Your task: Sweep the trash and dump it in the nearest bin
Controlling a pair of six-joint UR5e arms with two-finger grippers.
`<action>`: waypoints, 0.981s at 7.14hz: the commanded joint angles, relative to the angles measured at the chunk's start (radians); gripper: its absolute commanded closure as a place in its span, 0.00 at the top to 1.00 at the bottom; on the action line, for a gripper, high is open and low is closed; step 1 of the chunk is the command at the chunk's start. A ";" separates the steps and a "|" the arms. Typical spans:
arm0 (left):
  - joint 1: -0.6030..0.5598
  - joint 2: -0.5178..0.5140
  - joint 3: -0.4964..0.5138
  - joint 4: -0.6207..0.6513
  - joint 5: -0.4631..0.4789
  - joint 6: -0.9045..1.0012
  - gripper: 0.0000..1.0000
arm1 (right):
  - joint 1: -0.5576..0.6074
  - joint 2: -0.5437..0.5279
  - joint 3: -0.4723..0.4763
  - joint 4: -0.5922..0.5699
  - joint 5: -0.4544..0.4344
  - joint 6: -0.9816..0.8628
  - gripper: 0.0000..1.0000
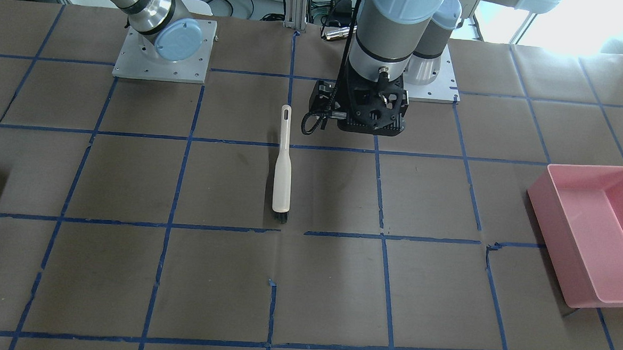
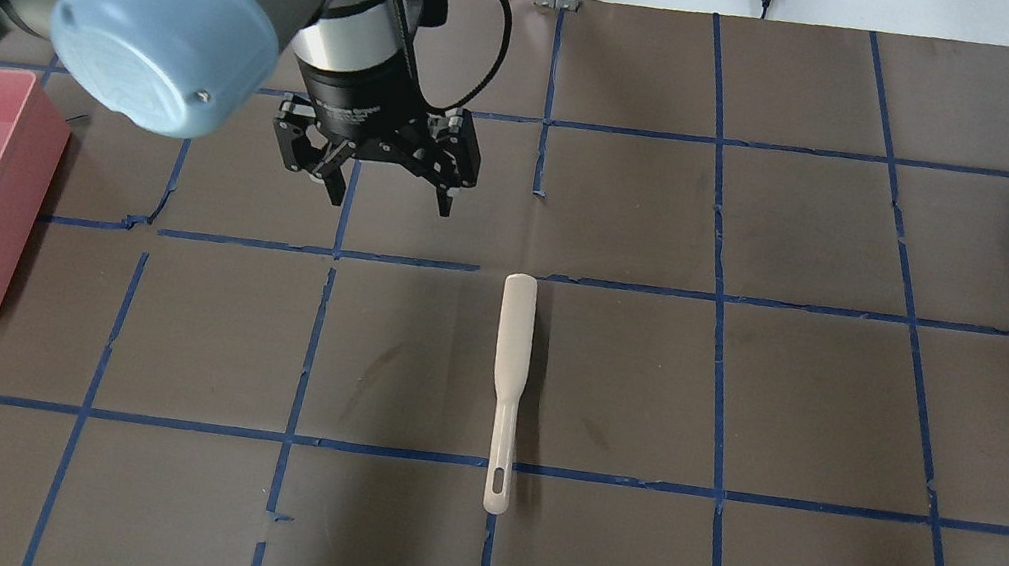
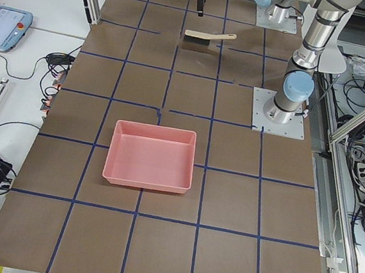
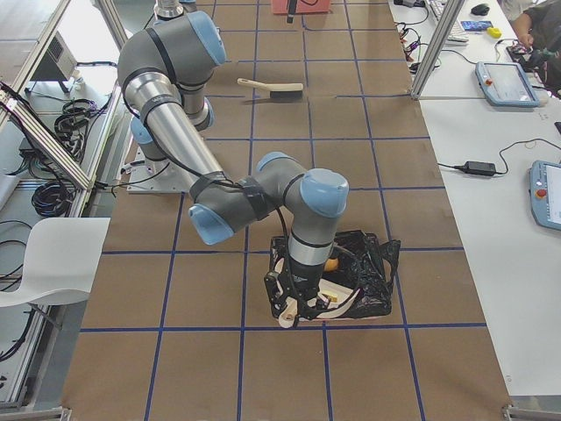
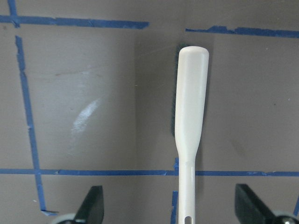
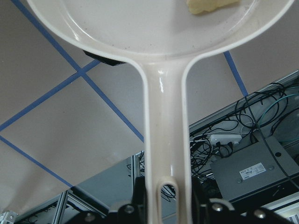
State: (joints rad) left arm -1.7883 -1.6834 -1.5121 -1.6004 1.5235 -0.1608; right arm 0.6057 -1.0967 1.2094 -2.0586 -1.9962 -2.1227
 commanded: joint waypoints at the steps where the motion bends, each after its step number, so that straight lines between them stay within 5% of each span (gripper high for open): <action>1: 0.017 0.016 0.033 0.012 0.026 0.159 1.00 | 0.031 -0.005 -0.001 -0.052 -0.036 -0.034 0.01; 3: 0.038 0.016 0.009 0.054 0.119 0.166 1.00 | 0.057 -0.014 -0.002 -0.080 -0.045 -0.051 0.00; 7: 0.047 0.044 -0.016 0.089 0.069 0.156 1.00 | 0.075 -0.055 -0.024 -0.069 0.026 0.003 0.00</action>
State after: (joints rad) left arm -1.7435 -1.6465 -1.5190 -1.5137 1.5922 -0.0033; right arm 0.6789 -1.1351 1.1907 -2.1345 -1.9977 -2.1437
